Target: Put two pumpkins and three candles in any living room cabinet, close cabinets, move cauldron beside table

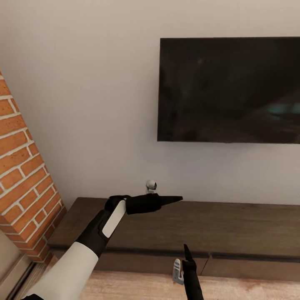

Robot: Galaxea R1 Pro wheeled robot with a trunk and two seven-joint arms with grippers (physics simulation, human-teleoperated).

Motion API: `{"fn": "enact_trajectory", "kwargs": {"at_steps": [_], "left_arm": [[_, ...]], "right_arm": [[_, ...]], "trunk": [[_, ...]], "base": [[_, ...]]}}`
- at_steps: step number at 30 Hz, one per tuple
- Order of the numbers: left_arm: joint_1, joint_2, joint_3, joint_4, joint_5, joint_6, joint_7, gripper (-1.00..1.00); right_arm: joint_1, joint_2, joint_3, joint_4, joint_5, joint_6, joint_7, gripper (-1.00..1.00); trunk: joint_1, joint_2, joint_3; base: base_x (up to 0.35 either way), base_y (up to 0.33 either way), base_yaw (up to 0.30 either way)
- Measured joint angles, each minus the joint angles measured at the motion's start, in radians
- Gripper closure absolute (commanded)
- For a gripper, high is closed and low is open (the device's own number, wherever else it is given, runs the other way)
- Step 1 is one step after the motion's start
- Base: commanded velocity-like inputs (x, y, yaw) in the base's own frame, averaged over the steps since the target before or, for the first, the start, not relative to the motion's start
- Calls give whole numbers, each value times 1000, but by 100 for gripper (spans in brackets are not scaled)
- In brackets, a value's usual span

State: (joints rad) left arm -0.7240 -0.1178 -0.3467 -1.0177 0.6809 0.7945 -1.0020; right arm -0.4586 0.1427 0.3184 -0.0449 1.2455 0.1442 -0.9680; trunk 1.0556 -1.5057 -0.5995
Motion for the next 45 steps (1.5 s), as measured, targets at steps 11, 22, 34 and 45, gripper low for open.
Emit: {"fn": "enact_trajectory", "kwargs": {"at_steps": [11,22,34,45], "left_arm": [[0,0,0,1,0,0,0,-100],[0,0,0,-1,0,1,0,-100],[0,-1,0,-4,0,2,-1,-100],[0,-2,0,-5,0,3,-1,-100]], "right_arm": [[0,3,1,-2,-1,0,0,-100],[0,3,1,-3,-1,0,0,-100],[0,7,0,-3,-1,-2,0,-100],[0,6,-1,-3,-1,-2,1,-100]], "trunk": [[42,-77,-34],[84,-154,-69],[130,-238,-107],[173,-315,-141]], "base": [[0,0,0],[0,0,0],[0,0,0],[0,0,0]]}}
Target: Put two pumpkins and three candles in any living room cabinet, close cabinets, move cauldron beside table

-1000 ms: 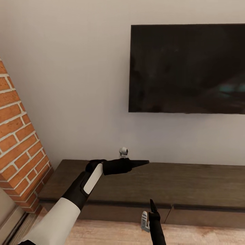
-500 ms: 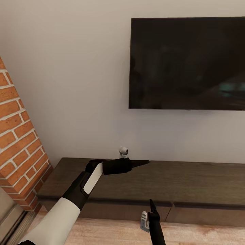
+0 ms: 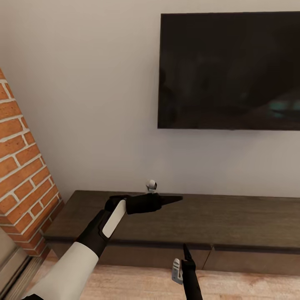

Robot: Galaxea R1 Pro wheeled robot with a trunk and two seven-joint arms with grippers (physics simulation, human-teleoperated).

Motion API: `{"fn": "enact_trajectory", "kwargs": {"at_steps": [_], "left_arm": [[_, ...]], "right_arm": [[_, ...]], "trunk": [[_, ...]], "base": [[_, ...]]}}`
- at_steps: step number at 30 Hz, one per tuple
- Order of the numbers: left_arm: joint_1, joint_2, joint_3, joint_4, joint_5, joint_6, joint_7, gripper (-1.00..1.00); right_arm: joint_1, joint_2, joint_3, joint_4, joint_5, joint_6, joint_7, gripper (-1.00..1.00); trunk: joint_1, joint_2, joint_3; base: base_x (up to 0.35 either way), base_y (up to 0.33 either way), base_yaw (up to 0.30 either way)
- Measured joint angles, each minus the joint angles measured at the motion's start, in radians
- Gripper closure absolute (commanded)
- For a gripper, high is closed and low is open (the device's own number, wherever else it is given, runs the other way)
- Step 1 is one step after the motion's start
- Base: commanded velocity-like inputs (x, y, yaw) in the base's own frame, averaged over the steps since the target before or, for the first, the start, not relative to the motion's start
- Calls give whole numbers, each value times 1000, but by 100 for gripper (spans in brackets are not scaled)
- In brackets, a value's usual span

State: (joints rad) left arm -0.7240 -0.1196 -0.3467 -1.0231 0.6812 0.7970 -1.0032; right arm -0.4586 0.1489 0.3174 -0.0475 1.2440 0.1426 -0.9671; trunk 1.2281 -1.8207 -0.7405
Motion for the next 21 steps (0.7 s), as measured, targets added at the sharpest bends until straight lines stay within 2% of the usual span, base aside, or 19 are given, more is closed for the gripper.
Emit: {"fn": "enact_trajectory", "kwargs": {"at_steps": [4,5,8,21], "left_arm": [[0,0,0,0,2,0,0,-100],[0,0,0,0,15,0,0,-100],[0,0,-1,0,25,0,0,-100],[0,0,-1,0,26,0,0,-100]], "right_arm": [[0,1,0,0,0,0,1,-100],[0,1,0,0,0,0,1,-100],[0,1,0,0,0,0,1,-100],[0,1,0,1,-1,0,1,-100]], "trunk": [[15,-28,-13],[19,-35,-16],[31,-56,-25],[81,-147,-66]], "base": [[0,0,0],[0,0,0],[0,0,0],[0,0,0]]}}
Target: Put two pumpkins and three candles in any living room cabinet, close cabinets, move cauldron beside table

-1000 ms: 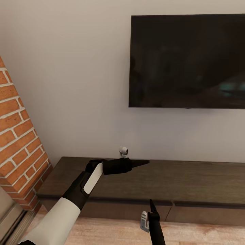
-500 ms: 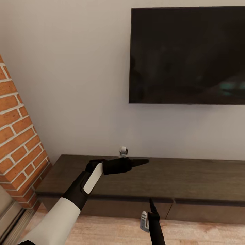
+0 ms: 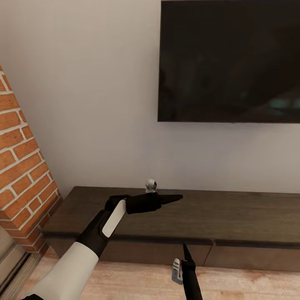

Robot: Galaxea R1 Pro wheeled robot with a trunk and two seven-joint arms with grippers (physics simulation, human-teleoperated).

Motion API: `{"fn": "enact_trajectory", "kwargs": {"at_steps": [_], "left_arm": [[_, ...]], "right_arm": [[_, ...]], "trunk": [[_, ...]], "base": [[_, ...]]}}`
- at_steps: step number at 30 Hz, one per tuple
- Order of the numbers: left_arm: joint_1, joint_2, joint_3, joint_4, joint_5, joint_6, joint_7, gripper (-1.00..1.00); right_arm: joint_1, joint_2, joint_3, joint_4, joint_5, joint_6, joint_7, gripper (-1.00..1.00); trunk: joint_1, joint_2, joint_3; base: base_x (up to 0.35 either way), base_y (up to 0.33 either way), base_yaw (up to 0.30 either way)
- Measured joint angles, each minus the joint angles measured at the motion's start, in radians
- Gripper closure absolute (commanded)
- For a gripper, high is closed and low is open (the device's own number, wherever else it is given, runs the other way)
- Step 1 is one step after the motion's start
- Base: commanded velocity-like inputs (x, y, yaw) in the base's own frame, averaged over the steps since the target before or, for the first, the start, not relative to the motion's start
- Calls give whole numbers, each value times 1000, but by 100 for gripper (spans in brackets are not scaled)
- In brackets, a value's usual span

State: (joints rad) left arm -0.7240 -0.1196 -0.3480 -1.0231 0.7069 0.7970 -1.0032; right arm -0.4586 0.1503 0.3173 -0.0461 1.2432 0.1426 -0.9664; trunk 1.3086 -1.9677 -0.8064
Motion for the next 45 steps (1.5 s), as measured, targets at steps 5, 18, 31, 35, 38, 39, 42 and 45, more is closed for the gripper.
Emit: {"fn": "enact_trajectory", "kwargs": {"at_steps": [5,18,31,35,38,39,42,45], "left_arm": [[0,0,0,0,0,0,0,-100],[0,-1,0,1,0,0,0,-100],[0,-6,-9,1,0,0,1,-100],[0,-10,-20,4,0,-1,3,-100],[0,-9,-23,2,0,-1,4,-100],[0,-10,-23,2,0,-1,4,-100],[0,-11,-23,2,0,-1,5,-100],[0,-11,-23,2,1,-1,5,-100]], "right_arm": [[0,0,0,0,0,0,0,-100],[0,-1,0,-1,0,0,0,-100],[-74,-36,-9,-25,-13,0,0,-100],[-85,-39,-9,-26,-12,-2,2,-100],[-87,-38,-10,-22,-13,-31,4,-100],[-87,-38,-10,-20,-14,-40,4,-100],[-87,-34,-10,-18,-14,-47,4,-100],[-87,-31,-11,-17,-14,-50,3,-100]], "trunk": [[19,-35,-16],[69,-126,-56],[119,-217,-97],[134,-245,-110],[146,-266,-119],[150,-273,-122],[161,-294,-132],[173,-315,-141]], "base": [[0,0,0],[0,0,0],[0,0,0],[0,0,0],[0,0,0],[0,0,0],[0,0,0],[0,0,0]]}}
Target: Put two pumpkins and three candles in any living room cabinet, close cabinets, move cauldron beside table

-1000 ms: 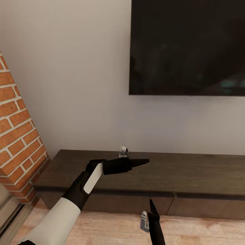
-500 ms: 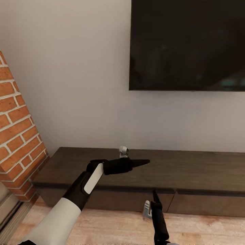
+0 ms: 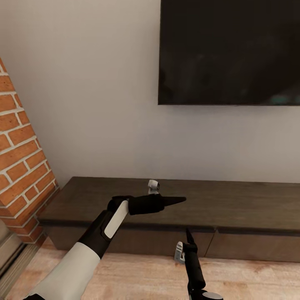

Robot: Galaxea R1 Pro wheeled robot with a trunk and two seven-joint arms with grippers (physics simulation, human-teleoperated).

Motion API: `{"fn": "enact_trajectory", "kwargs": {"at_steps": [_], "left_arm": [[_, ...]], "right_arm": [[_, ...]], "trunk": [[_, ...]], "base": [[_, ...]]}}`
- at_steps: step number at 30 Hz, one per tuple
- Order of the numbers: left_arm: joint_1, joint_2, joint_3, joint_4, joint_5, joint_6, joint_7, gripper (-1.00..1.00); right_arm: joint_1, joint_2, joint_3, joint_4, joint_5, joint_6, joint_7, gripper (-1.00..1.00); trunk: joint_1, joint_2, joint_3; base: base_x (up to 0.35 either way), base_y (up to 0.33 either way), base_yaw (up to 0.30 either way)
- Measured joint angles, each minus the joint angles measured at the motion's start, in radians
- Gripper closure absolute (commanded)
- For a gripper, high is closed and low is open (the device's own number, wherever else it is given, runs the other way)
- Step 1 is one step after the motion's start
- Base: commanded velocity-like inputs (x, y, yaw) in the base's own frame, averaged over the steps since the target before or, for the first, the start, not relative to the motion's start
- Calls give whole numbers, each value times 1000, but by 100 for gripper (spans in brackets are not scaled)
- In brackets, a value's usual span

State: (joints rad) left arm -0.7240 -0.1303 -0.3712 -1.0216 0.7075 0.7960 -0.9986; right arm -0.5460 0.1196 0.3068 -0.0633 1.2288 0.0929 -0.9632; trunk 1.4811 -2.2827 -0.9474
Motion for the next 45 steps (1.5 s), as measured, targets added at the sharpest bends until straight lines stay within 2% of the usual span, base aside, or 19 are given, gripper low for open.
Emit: {"fn": "enact_trajectory", "kwargs": {"at_steps": [29,32,38,45], "left_arm": [[0,0,0,1,-1,0,0,-100],[17,15,17,-16,17,-17,-17,-100],[50,5,50,-50,51,-27,-27,-100],[60,36,90,-89,92,-26,-26,-100]], "right_arm": [[0,1,0,-7,1,0,-10,-100],[-3,12,1,-3,-9,-9,4,-100],[0,5,-2,-3,-5,-4,-9,-100],[-4,0,-3,-8,-6,5,2,-100]], "trunk": [[111,-203,-91],[111,-203,-91],[111,-203,-91],[111,-203,-91]], "base": [[0,0,0],[0,0,0],[0,0,0],[0,0,0]]}}
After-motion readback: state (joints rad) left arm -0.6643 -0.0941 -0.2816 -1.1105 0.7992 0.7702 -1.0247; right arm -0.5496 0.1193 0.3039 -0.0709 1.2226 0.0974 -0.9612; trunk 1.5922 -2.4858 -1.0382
